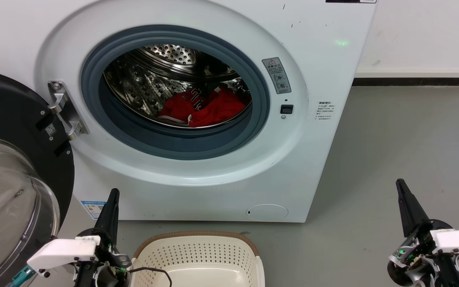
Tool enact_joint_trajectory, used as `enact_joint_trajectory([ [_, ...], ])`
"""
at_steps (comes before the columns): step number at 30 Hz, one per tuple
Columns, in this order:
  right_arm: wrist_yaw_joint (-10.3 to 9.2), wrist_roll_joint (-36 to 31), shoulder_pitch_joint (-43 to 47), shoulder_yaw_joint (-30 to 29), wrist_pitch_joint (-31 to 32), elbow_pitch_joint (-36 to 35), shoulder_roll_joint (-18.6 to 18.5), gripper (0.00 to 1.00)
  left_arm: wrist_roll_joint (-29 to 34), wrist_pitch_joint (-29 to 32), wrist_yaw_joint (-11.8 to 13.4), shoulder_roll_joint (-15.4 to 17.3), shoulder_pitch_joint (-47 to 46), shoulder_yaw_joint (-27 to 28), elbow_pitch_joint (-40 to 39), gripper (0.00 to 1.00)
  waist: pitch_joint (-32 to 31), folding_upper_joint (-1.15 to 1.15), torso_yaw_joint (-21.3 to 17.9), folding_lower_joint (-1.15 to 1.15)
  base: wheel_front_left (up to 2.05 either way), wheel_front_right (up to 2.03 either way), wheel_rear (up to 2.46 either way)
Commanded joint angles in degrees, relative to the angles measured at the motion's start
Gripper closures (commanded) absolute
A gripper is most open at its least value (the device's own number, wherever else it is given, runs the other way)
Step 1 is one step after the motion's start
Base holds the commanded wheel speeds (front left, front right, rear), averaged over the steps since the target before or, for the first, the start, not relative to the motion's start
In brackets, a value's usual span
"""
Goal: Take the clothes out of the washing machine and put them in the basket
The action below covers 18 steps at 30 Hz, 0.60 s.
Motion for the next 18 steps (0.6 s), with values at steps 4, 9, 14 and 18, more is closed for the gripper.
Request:
enact_joint_trajectory([
  [4, -0.02, -0.27, -0.69, 0.03, 0.01, 0.06, 0.2, 1.0, -0.11, 0.09, -0.27, -0.04, -0.41, 0.11, 0.0, 1.0, 0.0, 0.0, 0.0, 0.0, 0.0, 0.0, 0.0],
  [9, -0.02, -0.27, -0.69, 0.03, 0.01, 0.06, 0.2, 1.0, -0.11, 0.09, -0.26, -0.04, -0.41, 0.11, 0.0, 1.0, 0.0, 0.0, 0.0, 0.0, 0.0, 0.0, 0.0],
  [14, -0.02, -0.27, -0.69, 0.04, 0.01, 0.06, 0.2, 1.0, -0.11, 0.09, -0.26, -0.04, -0.41, 0.11, 0.0, 1.0, 0.0, 0.0, 0.0, 0.0, 0.0, 0.0, 0.0],
  [18, -0.02, -0.27, -0.69, 0.04, 0.01, 0.06, 0.2, 1.0, -0.11, 0.09, -0.26, -0.04, -0.41, 0.11, 0.0, 1.0, 0.0, 0.0, 0.0, 0.0, 0.0, 0.0, 0.0],
])
